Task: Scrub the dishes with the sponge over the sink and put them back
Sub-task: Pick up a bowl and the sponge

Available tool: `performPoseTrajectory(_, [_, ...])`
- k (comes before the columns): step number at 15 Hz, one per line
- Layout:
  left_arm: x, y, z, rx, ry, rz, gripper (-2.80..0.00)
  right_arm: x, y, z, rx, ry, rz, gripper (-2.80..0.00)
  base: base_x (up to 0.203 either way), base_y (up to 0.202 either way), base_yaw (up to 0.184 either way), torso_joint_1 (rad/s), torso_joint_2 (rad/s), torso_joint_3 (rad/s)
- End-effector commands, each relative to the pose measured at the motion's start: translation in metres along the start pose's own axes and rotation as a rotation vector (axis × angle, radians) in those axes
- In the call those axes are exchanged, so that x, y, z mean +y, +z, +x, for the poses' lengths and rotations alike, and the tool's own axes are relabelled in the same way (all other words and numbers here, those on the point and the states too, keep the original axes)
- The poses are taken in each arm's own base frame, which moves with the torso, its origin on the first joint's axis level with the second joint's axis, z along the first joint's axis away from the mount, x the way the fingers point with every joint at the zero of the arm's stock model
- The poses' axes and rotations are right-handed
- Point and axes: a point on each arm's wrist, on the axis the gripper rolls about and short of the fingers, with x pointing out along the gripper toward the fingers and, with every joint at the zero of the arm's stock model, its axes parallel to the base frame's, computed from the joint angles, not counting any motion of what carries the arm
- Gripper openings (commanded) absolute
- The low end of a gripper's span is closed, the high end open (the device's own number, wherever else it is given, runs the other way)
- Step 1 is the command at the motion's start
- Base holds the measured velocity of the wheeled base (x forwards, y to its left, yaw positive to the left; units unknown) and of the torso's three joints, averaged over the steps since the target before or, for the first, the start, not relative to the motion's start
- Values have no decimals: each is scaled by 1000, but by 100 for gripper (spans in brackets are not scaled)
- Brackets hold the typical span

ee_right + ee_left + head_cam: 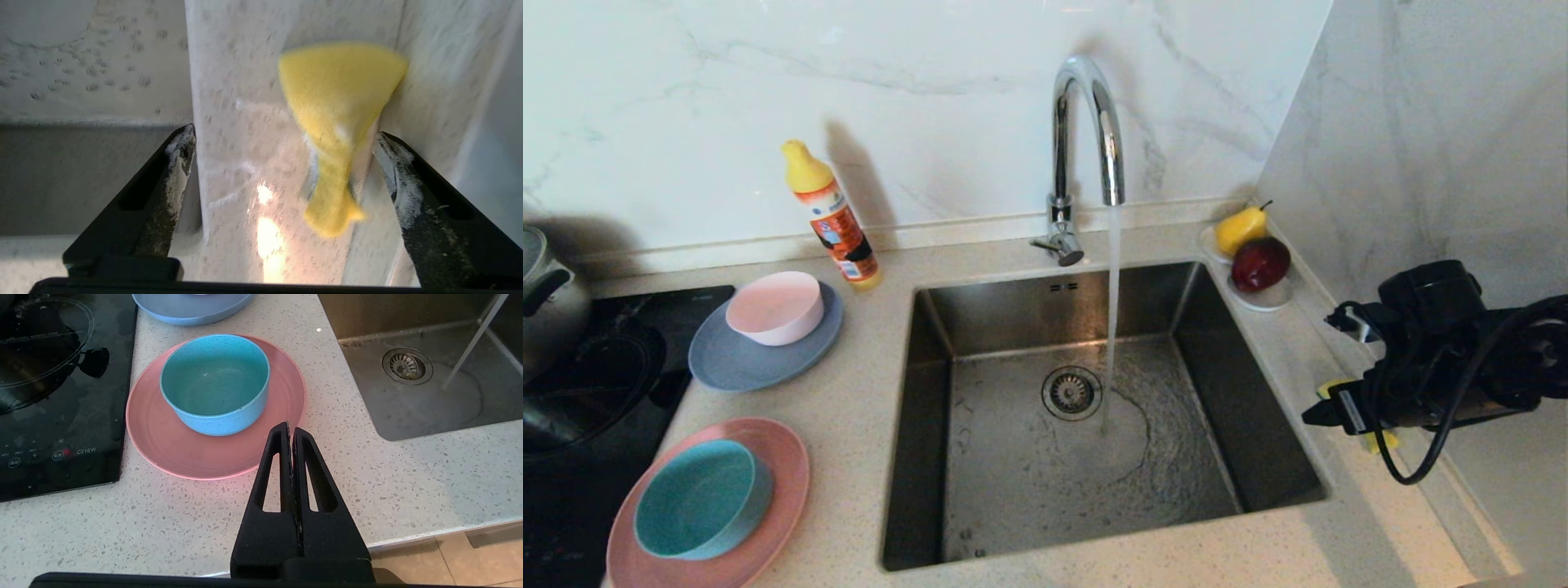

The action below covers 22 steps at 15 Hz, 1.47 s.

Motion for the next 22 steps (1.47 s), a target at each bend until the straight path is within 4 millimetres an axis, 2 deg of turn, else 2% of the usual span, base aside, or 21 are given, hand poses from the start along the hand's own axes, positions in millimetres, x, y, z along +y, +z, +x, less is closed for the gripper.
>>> performPoseTrajectory(1, [0, 0, 0, 2, 0, 0, -280, 0, -8, -3, 16, 0, 0, 0, 0, 0, 0, 0, 0, 0])
performPoseTrajectory(9, [0, 0, 0, 2, 0, 1, -280, -3, -23, -12, 37, -4, 3, 0, 0, 0, 0, 0, 0, 0])
performPoseTrajectory(13, [0, 0, 0, 2, 0, 1, -280, -2, -30, -10, 59, -1, 3, 0, 0, 0, 0, 0, 0, 0])
performPoseTrajectory(20, [0, 0, 0, 2, 0, 0, -280, -2, -32, -6, 71, 3, 3, 0, 0, 0, 0, 0, 0, 0])
performPoseTrajectory(21, [0, 0, 0, 2, 0, 1, -280, -2, -31, -5, 72, 3, 3, -280, 0, 0, 0, 0, 0, 0])
performPoseTrajectory(22, [0, 0, 0, 2, 0, 0, -280, -2, -32, -5, 74, 3, 3, -280, 0, 0, 0, 0, 0, 0])
